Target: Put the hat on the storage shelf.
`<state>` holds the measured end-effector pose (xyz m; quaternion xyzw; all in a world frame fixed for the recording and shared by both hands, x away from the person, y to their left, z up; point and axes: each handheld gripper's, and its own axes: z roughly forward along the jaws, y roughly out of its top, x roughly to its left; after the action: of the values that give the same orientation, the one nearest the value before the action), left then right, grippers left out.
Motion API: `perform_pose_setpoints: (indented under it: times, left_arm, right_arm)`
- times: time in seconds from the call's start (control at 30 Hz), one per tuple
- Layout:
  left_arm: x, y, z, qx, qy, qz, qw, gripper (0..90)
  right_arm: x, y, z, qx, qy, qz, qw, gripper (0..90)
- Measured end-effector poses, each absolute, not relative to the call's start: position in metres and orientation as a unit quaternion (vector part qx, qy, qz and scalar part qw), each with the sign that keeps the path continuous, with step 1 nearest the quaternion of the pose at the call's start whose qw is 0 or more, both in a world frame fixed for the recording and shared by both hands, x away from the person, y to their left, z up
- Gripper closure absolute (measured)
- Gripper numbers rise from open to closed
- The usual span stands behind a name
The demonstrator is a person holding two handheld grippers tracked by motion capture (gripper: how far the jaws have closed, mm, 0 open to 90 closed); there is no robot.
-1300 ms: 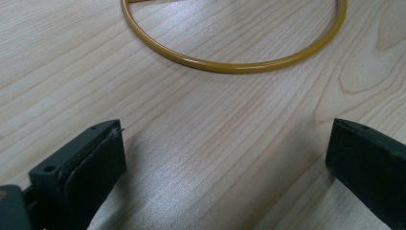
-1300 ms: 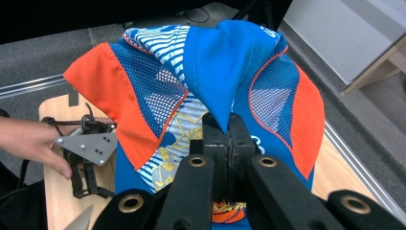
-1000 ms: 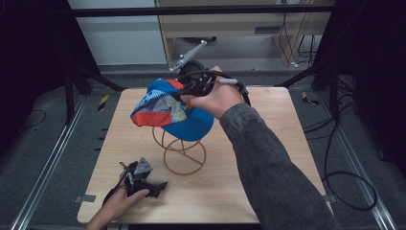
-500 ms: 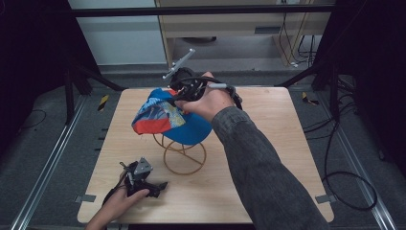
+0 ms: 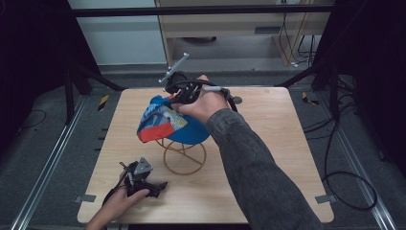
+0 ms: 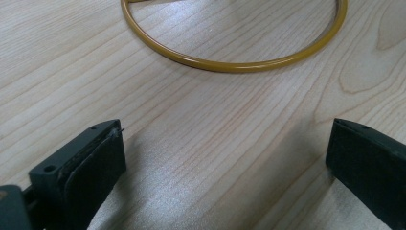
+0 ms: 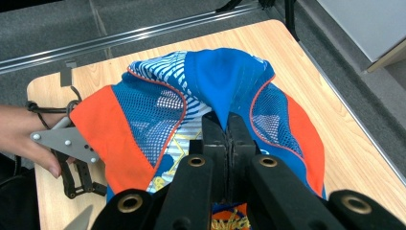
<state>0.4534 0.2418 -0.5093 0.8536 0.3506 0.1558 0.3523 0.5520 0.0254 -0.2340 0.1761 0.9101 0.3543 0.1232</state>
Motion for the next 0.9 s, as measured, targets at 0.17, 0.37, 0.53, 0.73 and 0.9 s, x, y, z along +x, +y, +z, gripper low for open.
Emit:
perform_pose_setpoints:
  times: [0.17,0.37,0.53,0.73,0.9]
  left_arm:
    - [0.4533,0.2418,-0.5093,0.854,0.351,0.156,0.352,0.0]
    - [0.4533,0.2418,-0.5093,0.854,0.351,0.156,0.352,0.0]
    - [0.4532,0.2417,-0.5093,0.853,0.352,0.156,0.352,0.0]
    - [0.4531,0.2417,-0.5093,0.853,0.352,0.156,0.352,0.0]
    - [0.4531,0.2417,-0.5093,0.853,0.352,0.156,0.352,0.0]
  right_arm:
    - [0.5508,0.0279,-0.2353,0.172,0.912,0.352,0.121,89.1]
    - [0.5508,0.029,-0.2363,0.171,0.913,0.352,0.12,88.5]
    - [0.5508,0.0272,-0.237,0.172,0.912,0.352,0.12,85.6]
    - [0.5503,0.0273,-0.2382,0.174,0.911,0.354,0.119,80.3]
    - [0.5485,0.0267,-0.2376,0.175,0.91,0.357,0.12,72.6]
